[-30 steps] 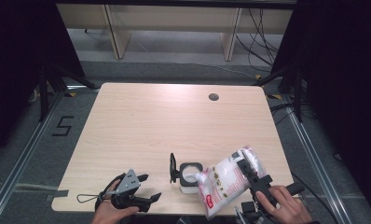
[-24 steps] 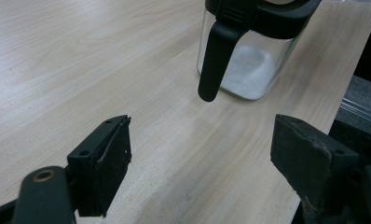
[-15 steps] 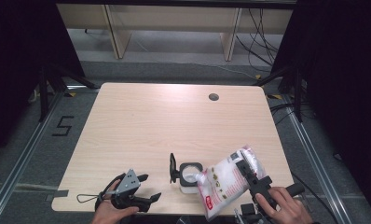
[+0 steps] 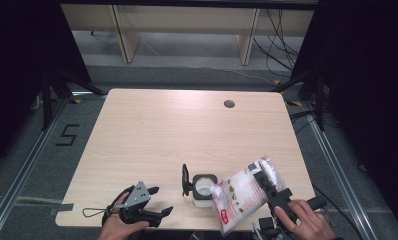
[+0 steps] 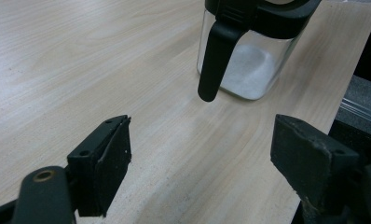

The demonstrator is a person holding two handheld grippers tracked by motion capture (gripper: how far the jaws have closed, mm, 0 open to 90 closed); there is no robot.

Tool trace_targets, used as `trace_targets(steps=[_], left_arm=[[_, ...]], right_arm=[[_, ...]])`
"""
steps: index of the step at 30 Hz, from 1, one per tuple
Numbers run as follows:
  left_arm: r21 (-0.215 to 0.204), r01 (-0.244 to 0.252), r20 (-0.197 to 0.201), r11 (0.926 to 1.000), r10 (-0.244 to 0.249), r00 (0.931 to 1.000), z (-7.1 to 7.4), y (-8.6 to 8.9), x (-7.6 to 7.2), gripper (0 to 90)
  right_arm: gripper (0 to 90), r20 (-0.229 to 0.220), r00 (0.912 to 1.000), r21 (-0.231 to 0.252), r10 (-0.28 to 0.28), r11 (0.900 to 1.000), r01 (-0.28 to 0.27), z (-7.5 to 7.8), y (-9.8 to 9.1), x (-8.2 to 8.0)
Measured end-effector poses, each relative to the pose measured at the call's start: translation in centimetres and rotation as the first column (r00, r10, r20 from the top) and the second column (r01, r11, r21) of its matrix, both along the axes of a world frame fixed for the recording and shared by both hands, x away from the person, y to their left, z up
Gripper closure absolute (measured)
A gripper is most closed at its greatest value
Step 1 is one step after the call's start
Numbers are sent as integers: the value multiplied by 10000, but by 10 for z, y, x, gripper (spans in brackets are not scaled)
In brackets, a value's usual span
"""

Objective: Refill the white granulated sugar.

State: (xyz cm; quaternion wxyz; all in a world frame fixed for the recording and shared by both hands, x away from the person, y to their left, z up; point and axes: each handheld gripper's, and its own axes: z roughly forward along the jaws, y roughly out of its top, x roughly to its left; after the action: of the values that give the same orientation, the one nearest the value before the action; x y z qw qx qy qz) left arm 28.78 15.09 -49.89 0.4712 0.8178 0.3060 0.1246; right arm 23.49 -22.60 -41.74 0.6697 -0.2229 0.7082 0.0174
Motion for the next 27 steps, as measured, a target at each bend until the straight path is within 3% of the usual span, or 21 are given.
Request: trace_targets(steps=[5, 6, 13, 14, 20, 21, 24, 27], left_arm=[[97, 82, 91, 9999, -83, 9999, 0, 1, 1, 197], [-72, -104, -87, 9999, 103, 9999, 0, 0, 0, 197], [-76, -99, -86, 9999, 98, 9999, 0, 0, 0, 198], [-72, -90, -96, 9999, 90, 9999, -1, 0, 0, 198], [-85, -117, -92, 9999, 116, 9999, 1, 0, -1, 198], [-14, -68, -15, 10000, 68, 10000, 1, 0, -1, 198], [65, 61, 167, 10000, -62, 9998, 1, 1, 1, 198], [36, -64, -35, 10000, 64, 10000, 0, 0, 0, 198]], right_arm=[[498, 101, 9998, -61, 145, 9999, -145, 2, 1, -1], [498, 93, 9998, -29, 190, 9998, -190, 3, 1, -1], [498, 127, 9993, 105, 361, 9993, -363, 2, 0, 1], [498, -58, 9999, 130, 157, 9998, -157, 1, -1, 0], [498, -15, 9994, 305, 336, 9990, -335, 0, -2, 2], [498, -177, 9996, 383, 235, 9990, -228, -1, -3, 3], [498, -121, 9998, 71, 175, 9998, -174, 1, -3, 2], [498, -88, 9998, 58, 161, 9999, -161, 1, -3, 2]])
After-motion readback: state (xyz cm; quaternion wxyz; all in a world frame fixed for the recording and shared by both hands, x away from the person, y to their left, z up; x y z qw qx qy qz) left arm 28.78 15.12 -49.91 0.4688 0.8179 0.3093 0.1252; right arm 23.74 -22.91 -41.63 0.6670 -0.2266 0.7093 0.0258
